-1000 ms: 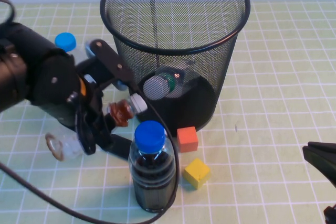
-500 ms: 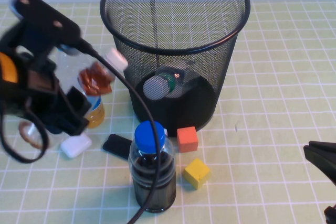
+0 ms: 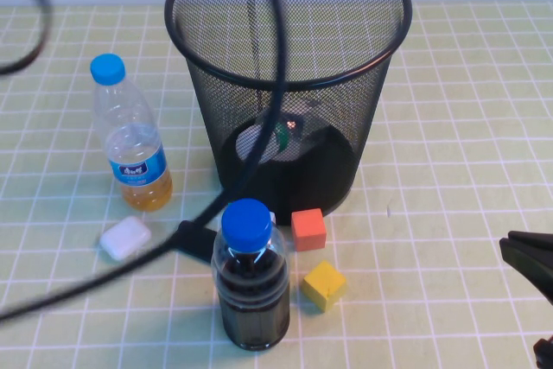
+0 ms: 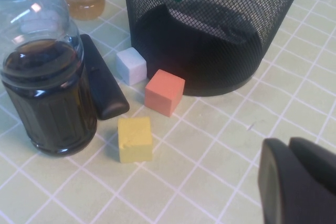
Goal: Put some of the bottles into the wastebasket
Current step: Place the bottle in the trash can
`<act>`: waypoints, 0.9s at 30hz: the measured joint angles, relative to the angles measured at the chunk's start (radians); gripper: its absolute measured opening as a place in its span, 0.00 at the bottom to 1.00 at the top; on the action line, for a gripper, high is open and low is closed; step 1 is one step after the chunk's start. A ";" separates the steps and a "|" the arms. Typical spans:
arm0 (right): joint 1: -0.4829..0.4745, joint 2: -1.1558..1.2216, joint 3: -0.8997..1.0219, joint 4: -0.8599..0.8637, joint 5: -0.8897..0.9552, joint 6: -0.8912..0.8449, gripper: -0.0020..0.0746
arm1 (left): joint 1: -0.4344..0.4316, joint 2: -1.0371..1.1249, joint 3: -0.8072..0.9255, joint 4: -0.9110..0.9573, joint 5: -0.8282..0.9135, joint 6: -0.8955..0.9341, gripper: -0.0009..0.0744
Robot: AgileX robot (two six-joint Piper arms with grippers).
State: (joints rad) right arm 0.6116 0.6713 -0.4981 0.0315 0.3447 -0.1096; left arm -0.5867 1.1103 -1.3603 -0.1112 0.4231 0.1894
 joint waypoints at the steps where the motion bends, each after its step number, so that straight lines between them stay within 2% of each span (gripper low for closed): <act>1: 0.000 0.000 0.000 0.000 0.000 0.000 0.02 | 0.000 0.035 -0.017 -0.002 -0.013 0.002 0.58; 12: 0.000 0.000 0.000 0.000 -0.005 0.000 0.02 | 0.000 0.389 -0.076 -0.047 -0.217 0.018 0.58; 27: 0.000 0.000 0.000 -0.042 -0.005 0.000 0.02 | 0.000 0.495 -0.076 -0.054 -0.203 -0.013 0.58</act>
State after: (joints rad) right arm 0.6116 0.6713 -0.4981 -0.0108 0.3395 -0.1096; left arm -0.5867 1.6055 -1.4365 -0.1656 0.2202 0.1761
